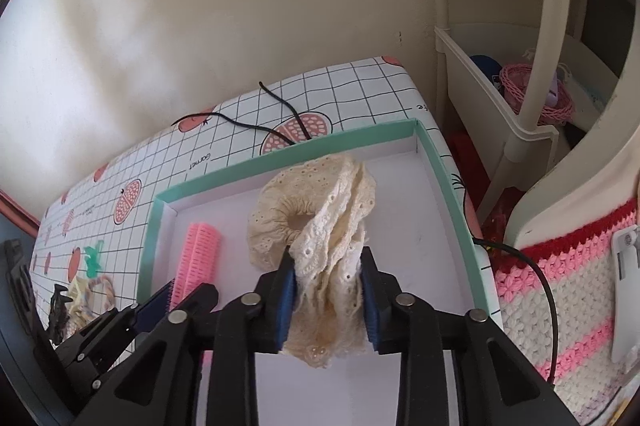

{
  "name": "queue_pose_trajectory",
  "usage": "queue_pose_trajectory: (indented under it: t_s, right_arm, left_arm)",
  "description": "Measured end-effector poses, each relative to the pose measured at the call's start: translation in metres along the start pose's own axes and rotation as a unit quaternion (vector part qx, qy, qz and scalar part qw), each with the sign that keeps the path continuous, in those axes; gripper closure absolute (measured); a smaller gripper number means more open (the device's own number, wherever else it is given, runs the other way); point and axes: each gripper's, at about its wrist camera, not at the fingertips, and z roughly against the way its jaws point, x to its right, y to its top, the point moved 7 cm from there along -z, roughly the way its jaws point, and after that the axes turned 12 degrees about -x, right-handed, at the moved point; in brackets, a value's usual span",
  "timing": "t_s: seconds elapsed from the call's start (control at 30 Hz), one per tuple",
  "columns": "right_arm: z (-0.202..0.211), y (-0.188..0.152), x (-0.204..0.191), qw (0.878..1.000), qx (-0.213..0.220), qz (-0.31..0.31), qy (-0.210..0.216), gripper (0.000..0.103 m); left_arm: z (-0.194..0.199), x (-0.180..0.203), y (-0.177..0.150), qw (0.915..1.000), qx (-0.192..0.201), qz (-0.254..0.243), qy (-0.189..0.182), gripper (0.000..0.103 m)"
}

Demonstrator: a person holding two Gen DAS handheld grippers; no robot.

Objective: Organize objects
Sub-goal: 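Carry the lace fabric and pink curler into the teal tray with both grippers, then open both grippers to release the fabric and curler in the tray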

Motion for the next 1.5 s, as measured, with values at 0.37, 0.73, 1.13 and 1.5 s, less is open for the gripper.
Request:
queue_pose_trajectory:
  t_s: [0.37, 0.73, 1.13, 1.5]
  right_arm:
    - [0.007, -0.001, -0.008, 0.999, -0.005, 0.029, -0.021, 0.040]
    - [0.038, 0.005, -0.011, 0.999, 0.019, 0.037, -0.015, 0.037]
    - [0.042, -0.001, -0.010, 0.997, 0.020, 0.059, -0.035, 0.026]
    - [0.040, -0.008, -0.013, 0.996, 0.021, 0.082, -0.041, 0.000]
  left_arm:
    - [0.003, -0.001, -0.006, 0.9964, -0.019, -0.080, -0.020, 0.074]
    - [0.031, -0.005, 0.003, 0.9974, -0.005, -0.070, -0.013, 0.061]
    - [0.057, -0.029, 0.014, 0.9989, 0.027, -0.035, 0.018, 0.051]
    - [0.064, -0.048, 0.013, 0.9977, 0.052, -0.005, 0.044, 0.005]
